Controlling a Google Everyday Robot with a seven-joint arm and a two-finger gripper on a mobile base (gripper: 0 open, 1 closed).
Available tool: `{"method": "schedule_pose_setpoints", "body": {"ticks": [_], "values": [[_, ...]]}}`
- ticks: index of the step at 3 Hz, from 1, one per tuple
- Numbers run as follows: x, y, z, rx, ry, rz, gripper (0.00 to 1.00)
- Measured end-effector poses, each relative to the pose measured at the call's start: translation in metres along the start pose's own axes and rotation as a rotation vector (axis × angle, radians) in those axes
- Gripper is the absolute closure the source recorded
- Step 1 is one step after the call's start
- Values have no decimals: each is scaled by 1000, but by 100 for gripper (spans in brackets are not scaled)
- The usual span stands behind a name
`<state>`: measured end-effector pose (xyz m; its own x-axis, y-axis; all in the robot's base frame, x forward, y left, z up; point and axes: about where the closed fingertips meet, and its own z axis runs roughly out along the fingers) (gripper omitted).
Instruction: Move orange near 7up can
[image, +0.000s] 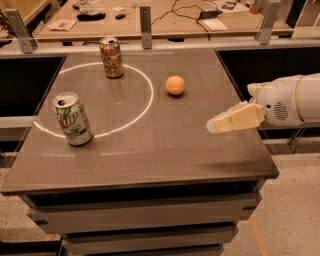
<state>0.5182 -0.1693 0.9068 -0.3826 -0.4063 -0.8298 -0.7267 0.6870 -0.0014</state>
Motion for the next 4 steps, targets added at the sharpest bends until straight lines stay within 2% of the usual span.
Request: {"method": "schedule_pose_setpoints", "body": {"ticks": [1, 2, 4], "values": [[-16, -10, 31, -13, -39, -29, 0], [-27, -14, 61, -70, -74, -71, 0], [-48, -18, 114, -119, -75, -121, 0]]}}
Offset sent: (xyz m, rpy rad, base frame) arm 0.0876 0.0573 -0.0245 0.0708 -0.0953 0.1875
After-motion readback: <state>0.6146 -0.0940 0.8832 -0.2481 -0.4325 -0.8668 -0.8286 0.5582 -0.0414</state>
